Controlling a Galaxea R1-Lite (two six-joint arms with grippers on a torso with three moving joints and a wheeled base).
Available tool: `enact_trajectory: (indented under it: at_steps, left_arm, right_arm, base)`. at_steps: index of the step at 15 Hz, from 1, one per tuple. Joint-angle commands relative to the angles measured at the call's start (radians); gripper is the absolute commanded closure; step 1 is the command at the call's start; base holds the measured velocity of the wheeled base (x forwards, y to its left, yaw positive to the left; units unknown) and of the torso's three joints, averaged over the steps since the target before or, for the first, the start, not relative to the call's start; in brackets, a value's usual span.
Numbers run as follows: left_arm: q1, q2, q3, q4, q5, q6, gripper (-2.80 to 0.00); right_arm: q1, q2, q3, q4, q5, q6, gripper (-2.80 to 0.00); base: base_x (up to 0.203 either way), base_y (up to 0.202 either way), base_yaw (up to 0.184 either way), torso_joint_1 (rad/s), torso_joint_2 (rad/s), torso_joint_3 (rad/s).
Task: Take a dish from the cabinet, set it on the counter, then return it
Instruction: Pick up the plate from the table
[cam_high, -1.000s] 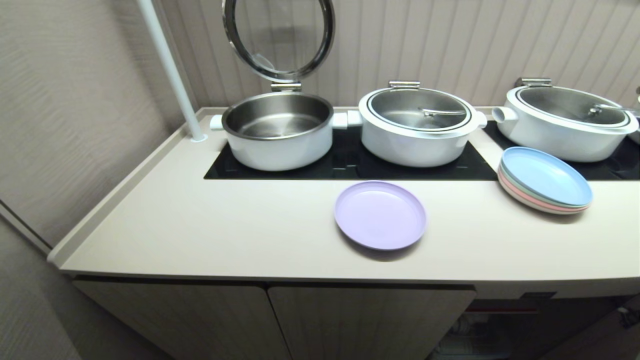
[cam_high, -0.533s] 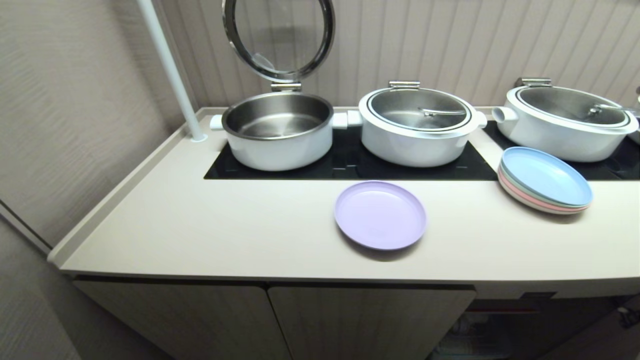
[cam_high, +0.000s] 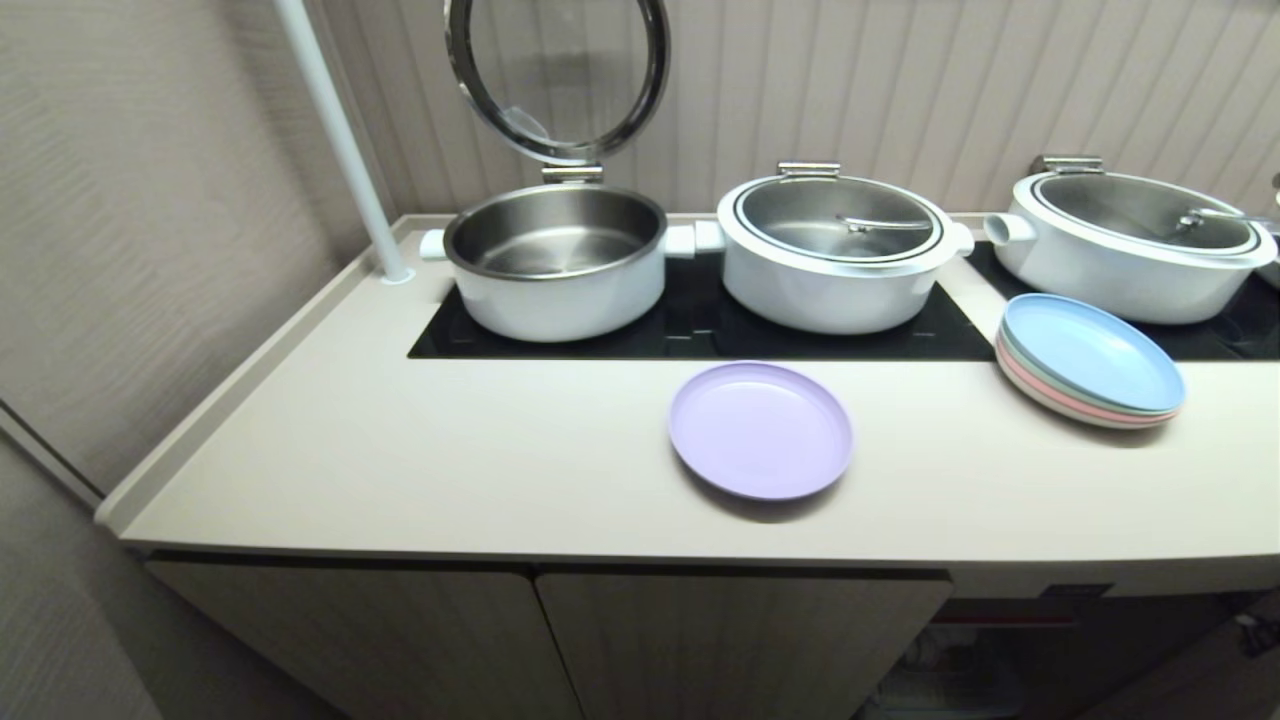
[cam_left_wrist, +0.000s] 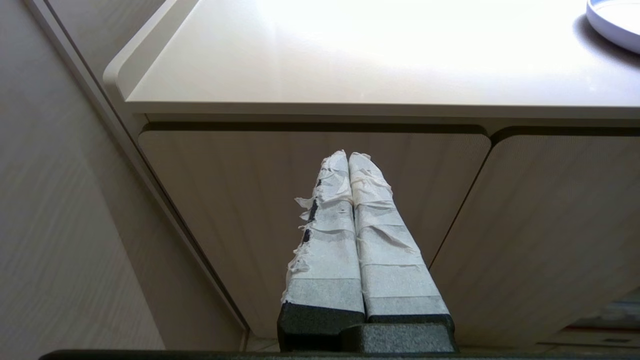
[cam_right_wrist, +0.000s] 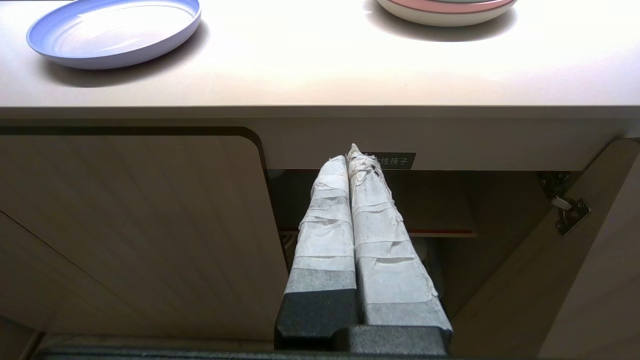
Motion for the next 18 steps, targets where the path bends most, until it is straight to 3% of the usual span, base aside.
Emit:
enact_trajectory:
  at_steps: [1,10,18]
  left_arm:
    - [0.000,0.000,0.000,0.000,0.001,0.000,0.00]
    - [0.000,0.000,0.000,0.000,0.000,0.000,0.00]
    - [0.000,0.000,0.000,0.000,0.000,0.000,0.00]
  right_arm:
    - [0.000,0.002,0.000,-0.001,-0.001,0.000,0.00]
    - [-0.002,0.172,-0.001,-0.010,-0.006,-0.013,0.00]
    - [0.000,0.555,-0.070,-0.213,-0.002,-0.012,0.00]
  base:
    - [0.000,0.000,0.000,0.000,0.00,0.000]
    - [0.000,0.000,0.000,0.000,0.00,0.000]
    - [0.000,0.000,0.000,0.000,0.00,0.000]
